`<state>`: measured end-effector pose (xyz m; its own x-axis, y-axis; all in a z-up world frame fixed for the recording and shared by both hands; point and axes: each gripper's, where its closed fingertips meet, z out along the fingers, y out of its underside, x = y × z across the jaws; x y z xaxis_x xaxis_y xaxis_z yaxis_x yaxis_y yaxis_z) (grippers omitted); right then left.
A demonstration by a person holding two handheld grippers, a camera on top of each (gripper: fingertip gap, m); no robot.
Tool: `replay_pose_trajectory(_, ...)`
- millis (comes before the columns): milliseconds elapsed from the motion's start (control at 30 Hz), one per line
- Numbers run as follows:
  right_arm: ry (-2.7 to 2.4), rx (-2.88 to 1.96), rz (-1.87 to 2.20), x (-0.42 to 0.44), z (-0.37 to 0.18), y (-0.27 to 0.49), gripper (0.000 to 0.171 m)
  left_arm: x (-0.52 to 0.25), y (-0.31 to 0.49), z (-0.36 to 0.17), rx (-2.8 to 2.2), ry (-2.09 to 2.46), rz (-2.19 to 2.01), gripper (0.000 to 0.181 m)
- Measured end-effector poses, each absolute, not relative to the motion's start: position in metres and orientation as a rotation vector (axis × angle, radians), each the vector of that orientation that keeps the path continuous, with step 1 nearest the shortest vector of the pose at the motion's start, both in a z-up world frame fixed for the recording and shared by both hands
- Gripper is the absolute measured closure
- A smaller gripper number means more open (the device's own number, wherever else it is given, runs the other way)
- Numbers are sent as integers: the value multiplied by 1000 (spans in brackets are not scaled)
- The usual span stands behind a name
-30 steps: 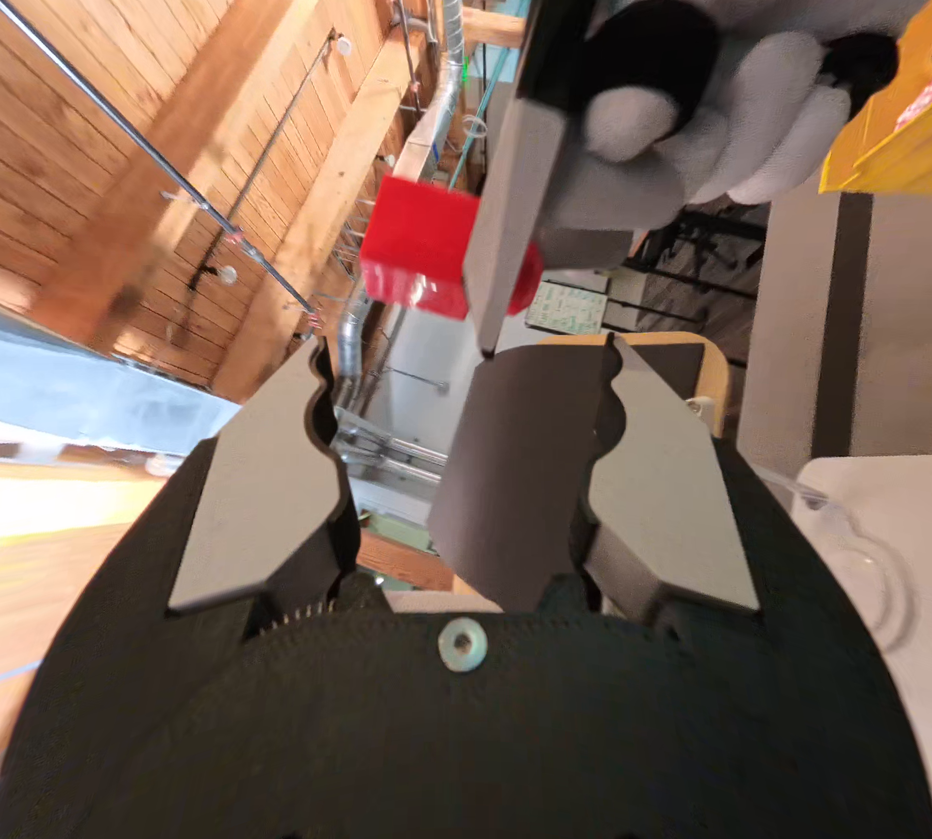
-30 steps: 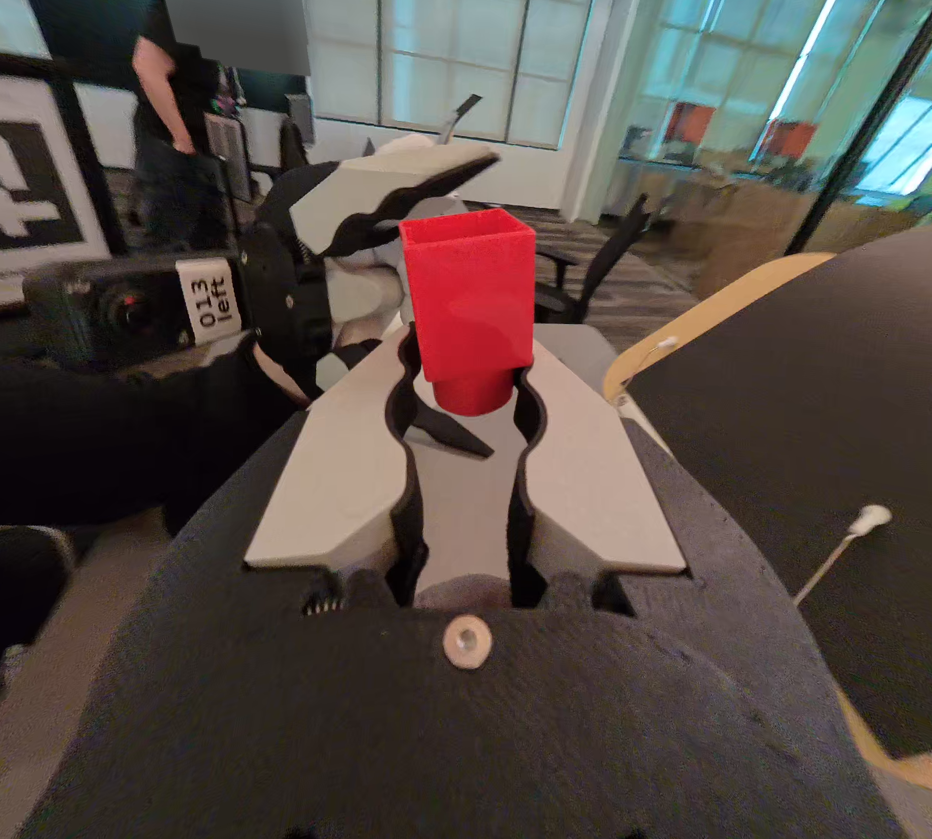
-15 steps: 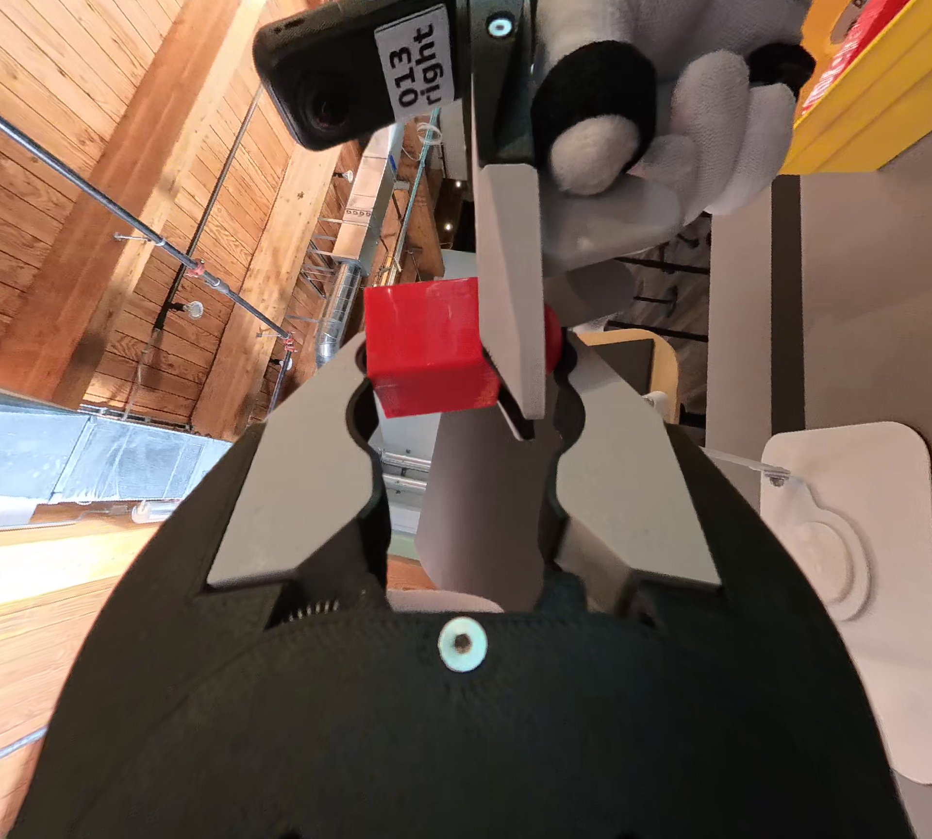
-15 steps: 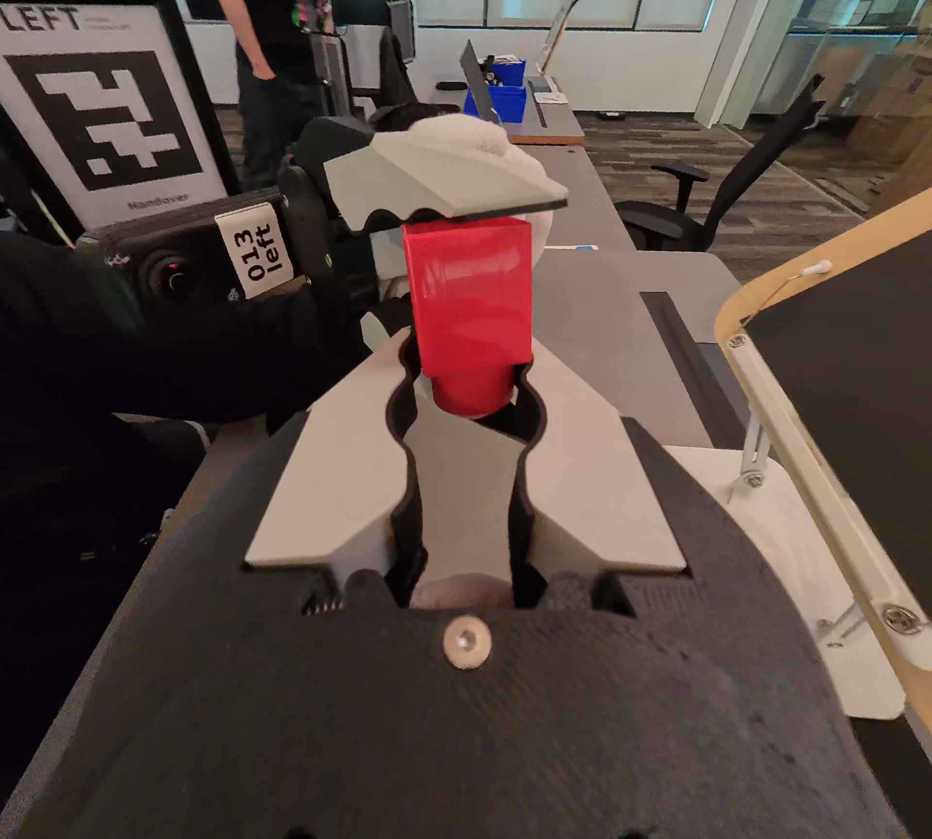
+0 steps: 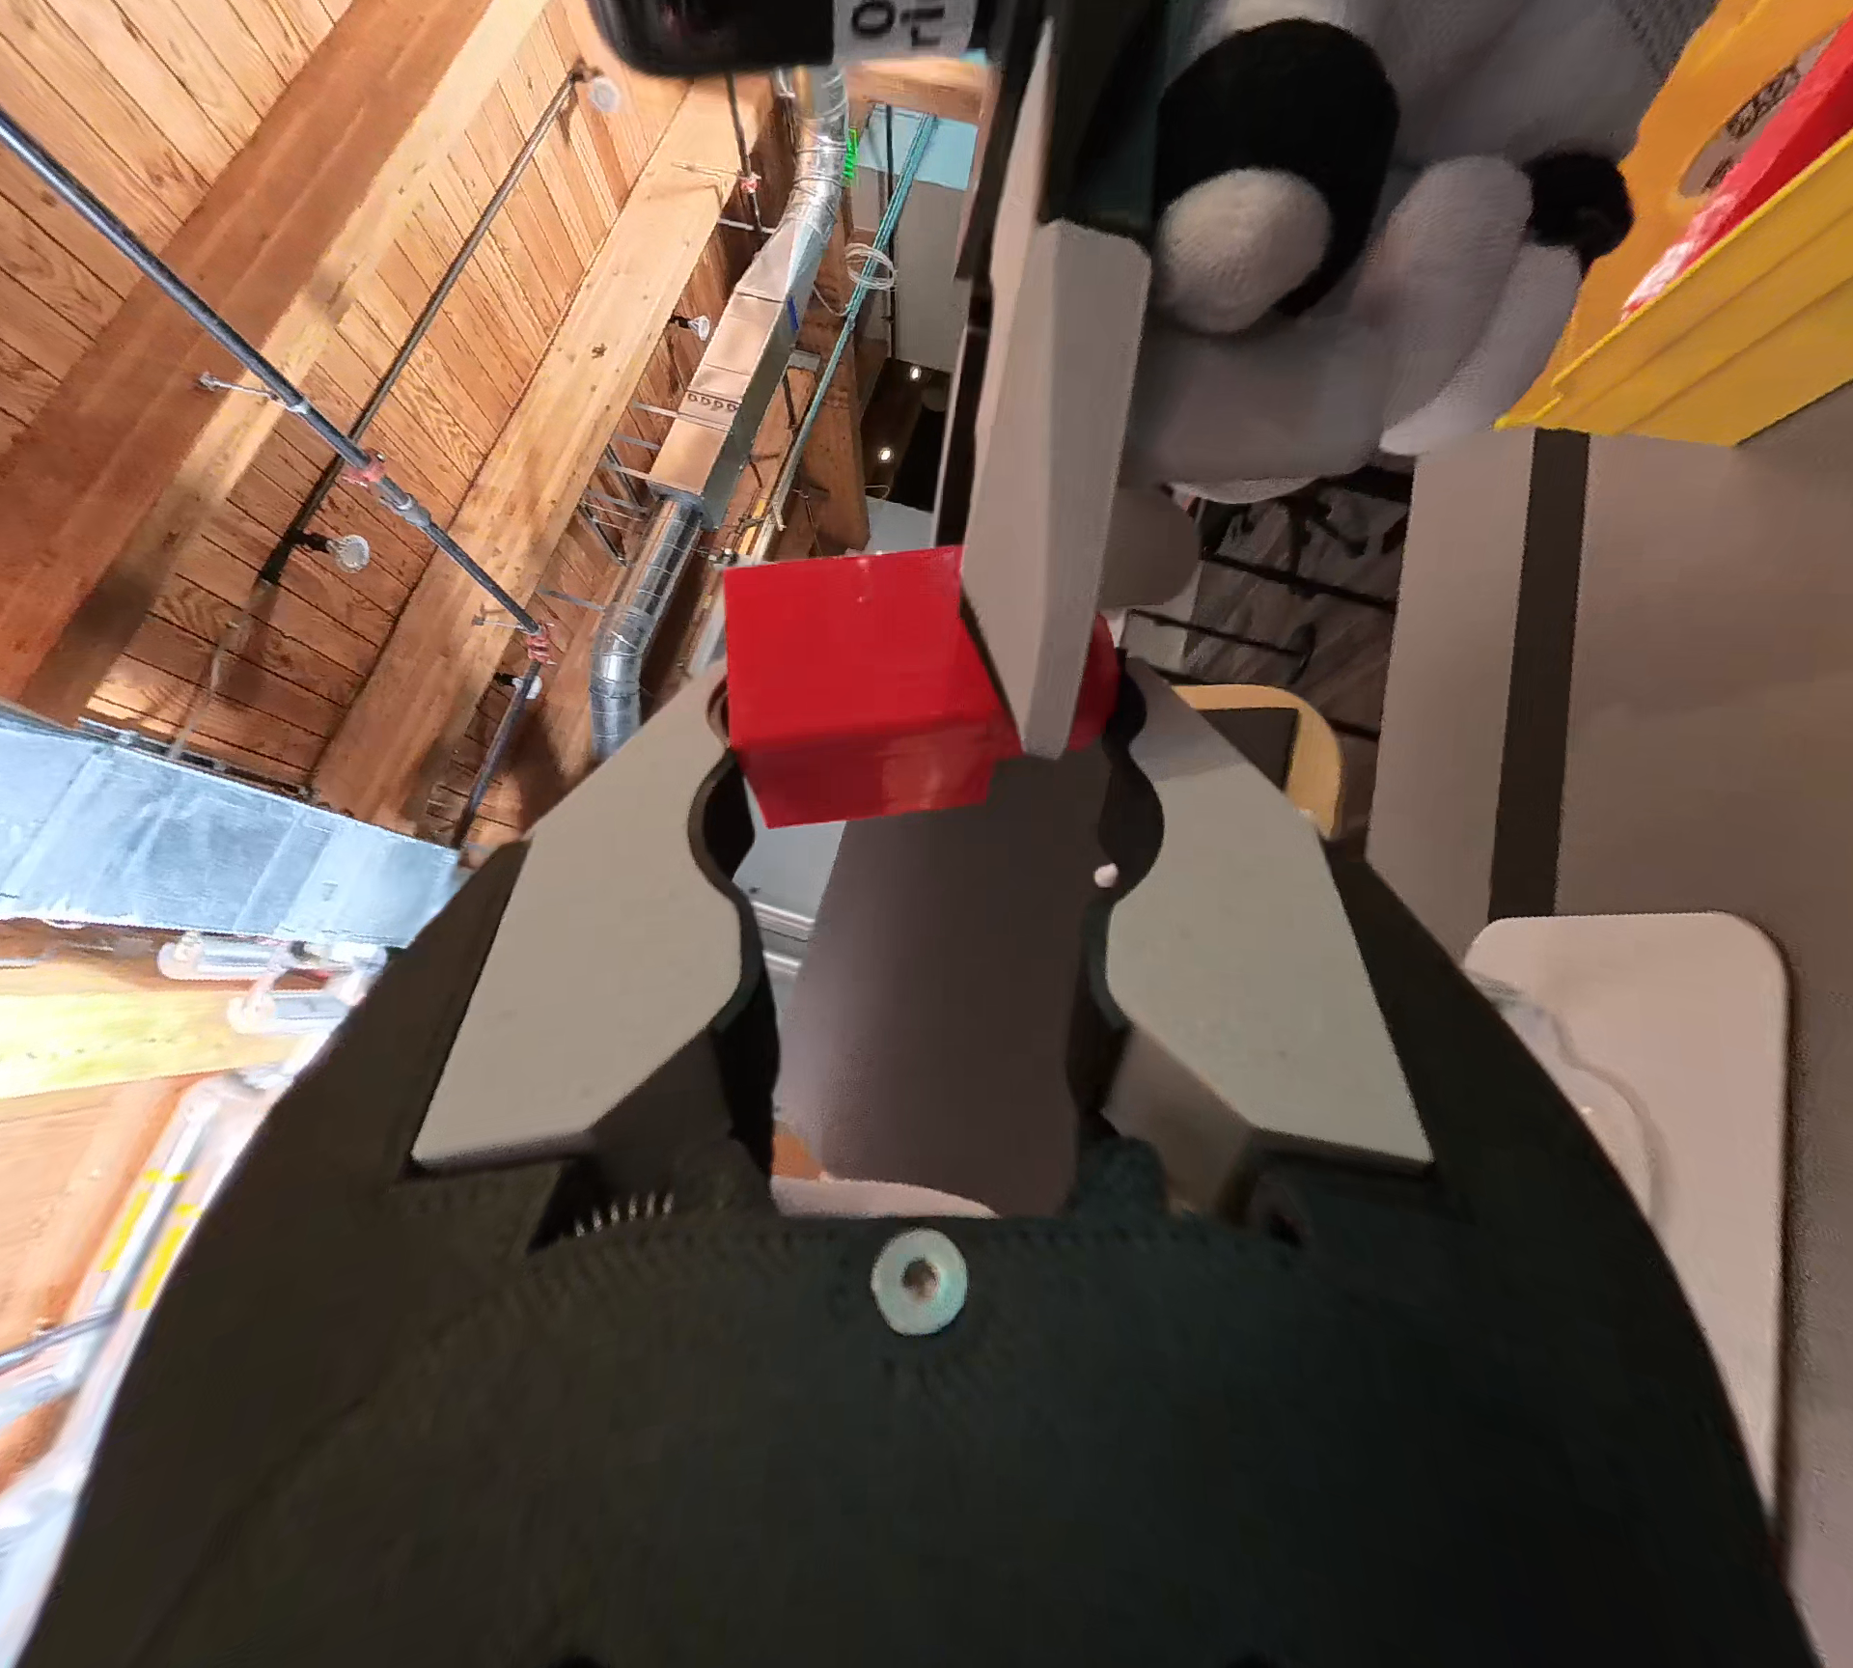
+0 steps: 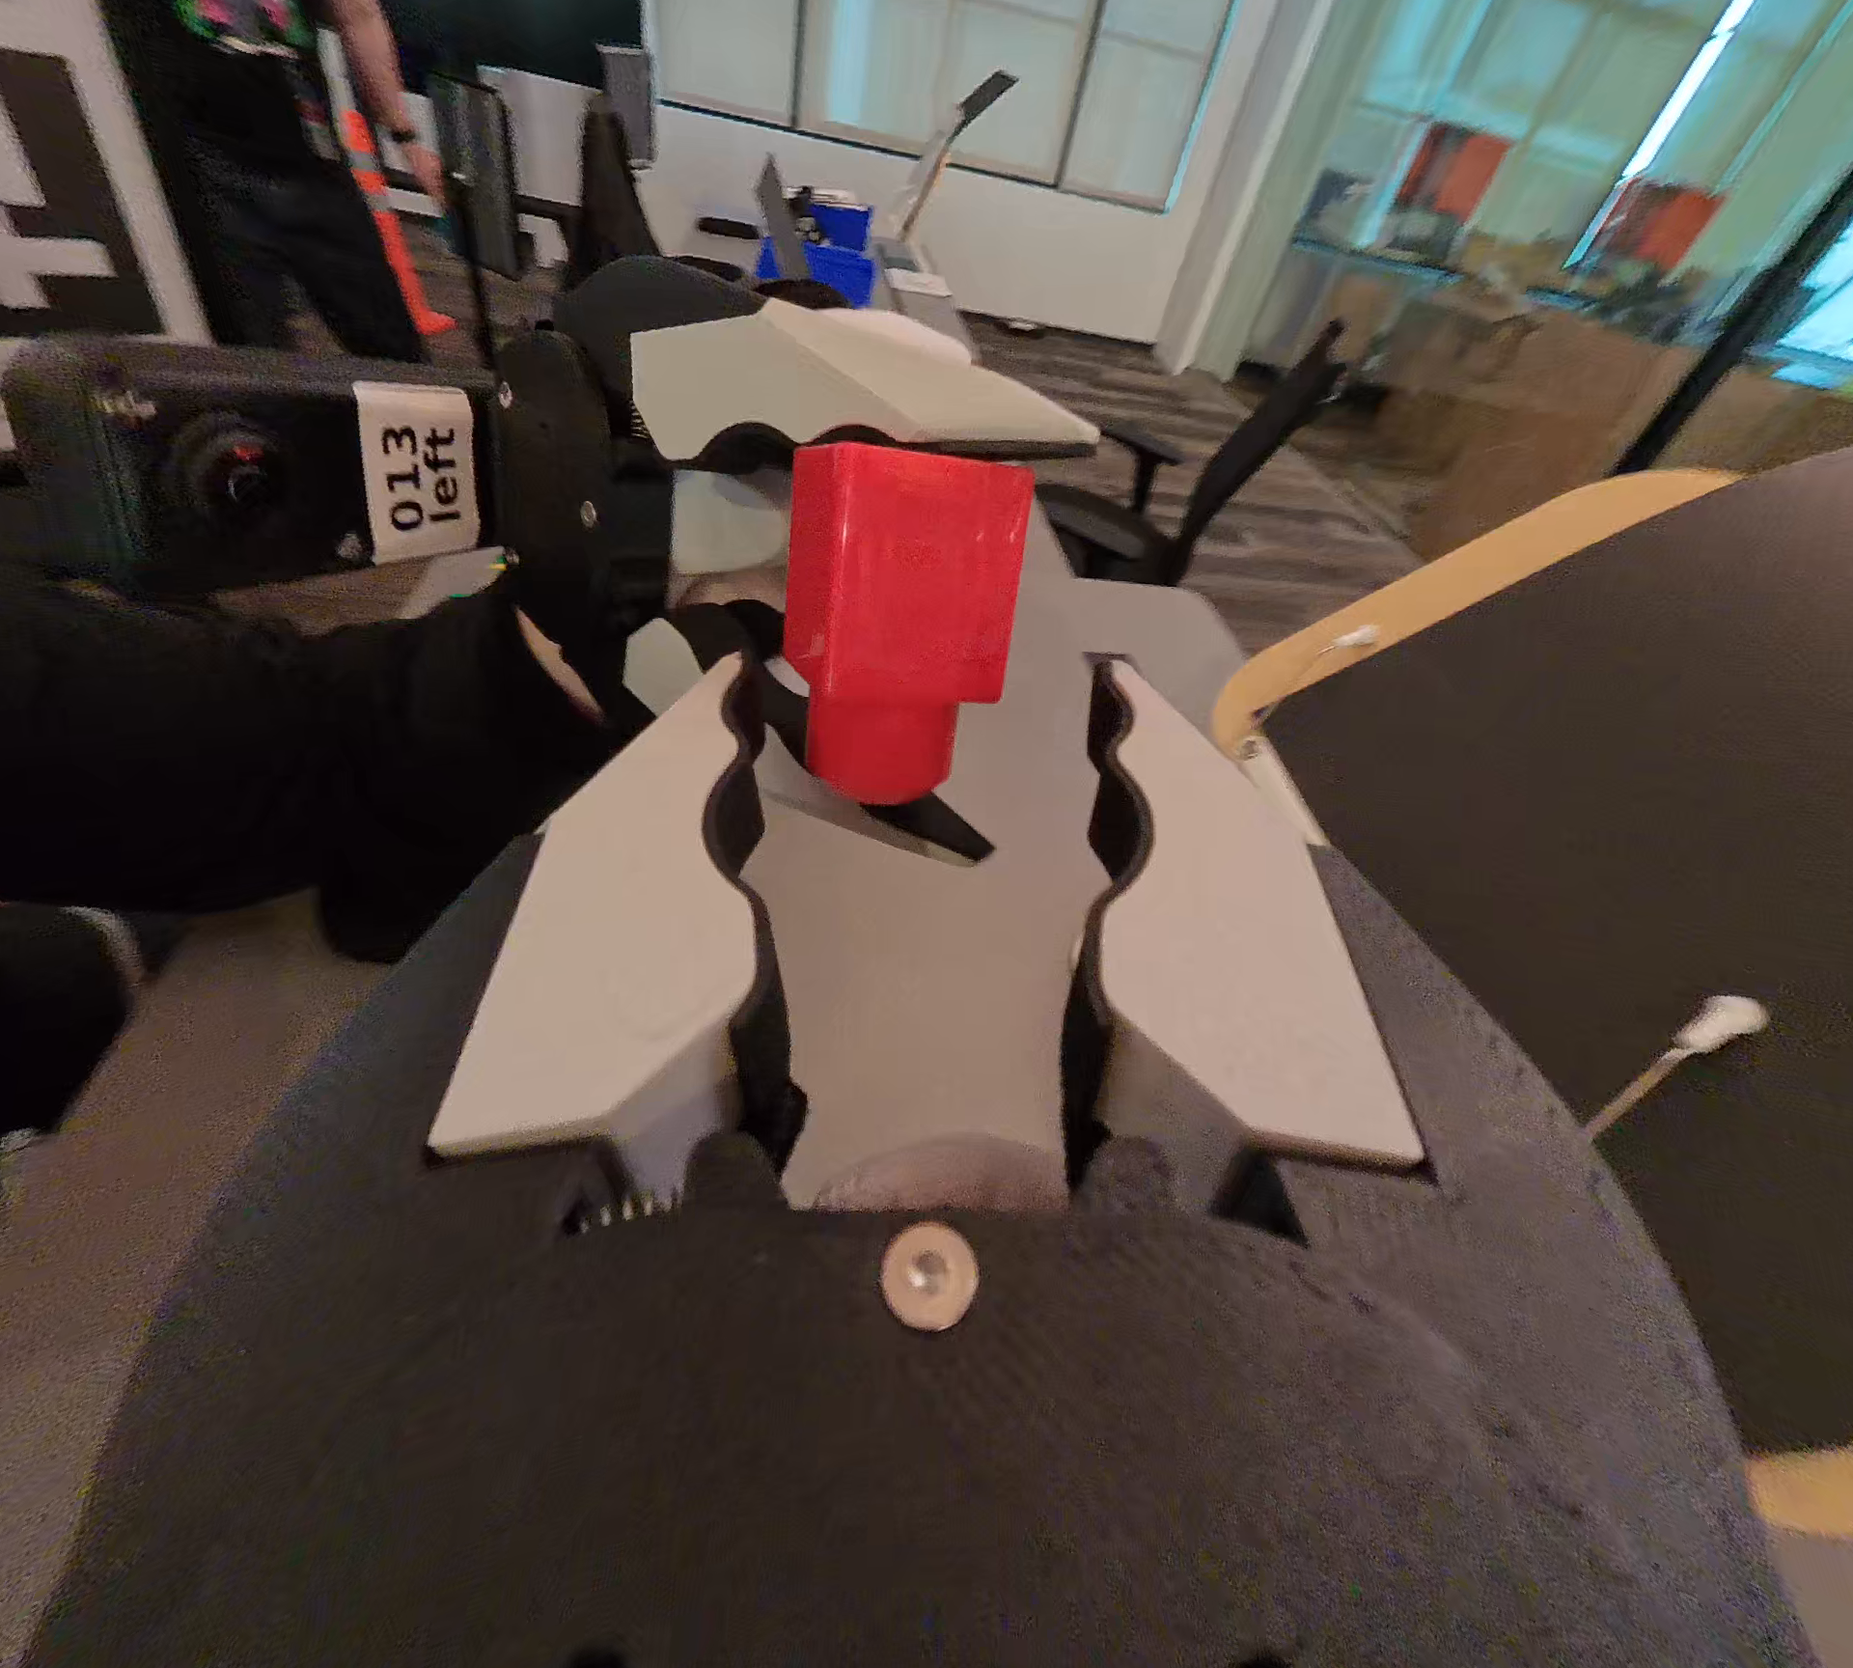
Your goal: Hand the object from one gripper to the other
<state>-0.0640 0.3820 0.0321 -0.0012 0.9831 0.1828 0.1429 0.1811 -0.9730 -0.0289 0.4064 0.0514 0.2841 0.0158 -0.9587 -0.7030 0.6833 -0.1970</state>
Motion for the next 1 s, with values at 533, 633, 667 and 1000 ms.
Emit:
replay_pose_trajectory(533,-1221,-1194,394,-67,45,407,123,-53,439,48,-884,1144,764,112)
replay_pose_trajectory(633,-1211,-1180,404,-74,41,411,134,-47,439,44,-865,1165,811,112)
replay_pose_trajectory(667,-1211,-1169,391,-74,41,412,135,-47,440,43,-869,1164,819,113)
replay_pose_trajectory(1000,-1268,-1025,983,-60,68,375,137,-36,404,65,-708,1127,550,107)
